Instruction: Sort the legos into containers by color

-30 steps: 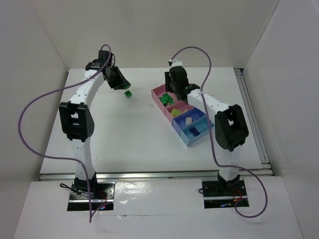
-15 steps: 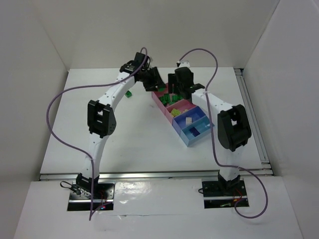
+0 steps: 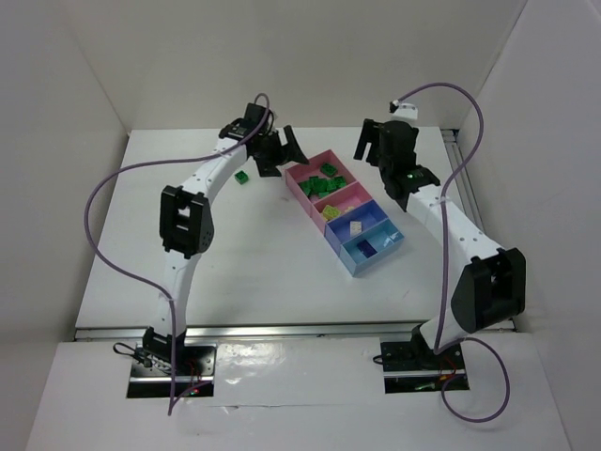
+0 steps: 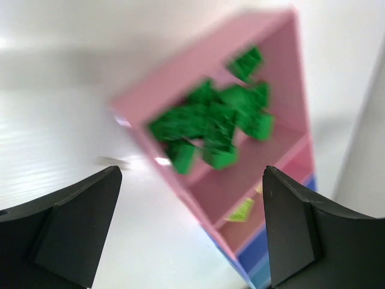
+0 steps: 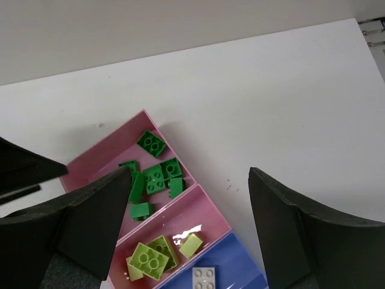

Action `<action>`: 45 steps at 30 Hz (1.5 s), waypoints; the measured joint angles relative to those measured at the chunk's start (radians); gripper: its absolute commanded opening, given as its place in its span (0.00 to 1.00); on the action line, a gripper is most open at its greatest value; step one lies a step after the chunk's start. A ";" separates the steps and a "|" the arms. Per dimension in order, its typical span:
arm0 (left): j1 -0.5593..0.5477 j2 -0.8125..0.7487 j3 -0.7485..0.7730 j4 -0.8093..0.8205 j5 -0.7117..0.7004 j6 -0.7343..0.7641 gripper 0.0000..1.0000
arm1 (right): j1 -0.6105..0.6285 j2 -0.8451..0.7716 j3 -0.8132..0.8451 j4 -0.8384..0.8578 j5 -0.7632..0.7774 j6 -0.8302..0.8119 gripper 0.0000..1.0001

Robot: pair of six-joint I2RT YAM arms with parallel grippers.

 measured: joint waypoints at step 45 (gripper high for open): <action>0.172 0.113 0.024 -0.131 -0.412 0.090 0.23 | -0.017 0.035 -0.024 -0.047 -0.167 0.018 0.87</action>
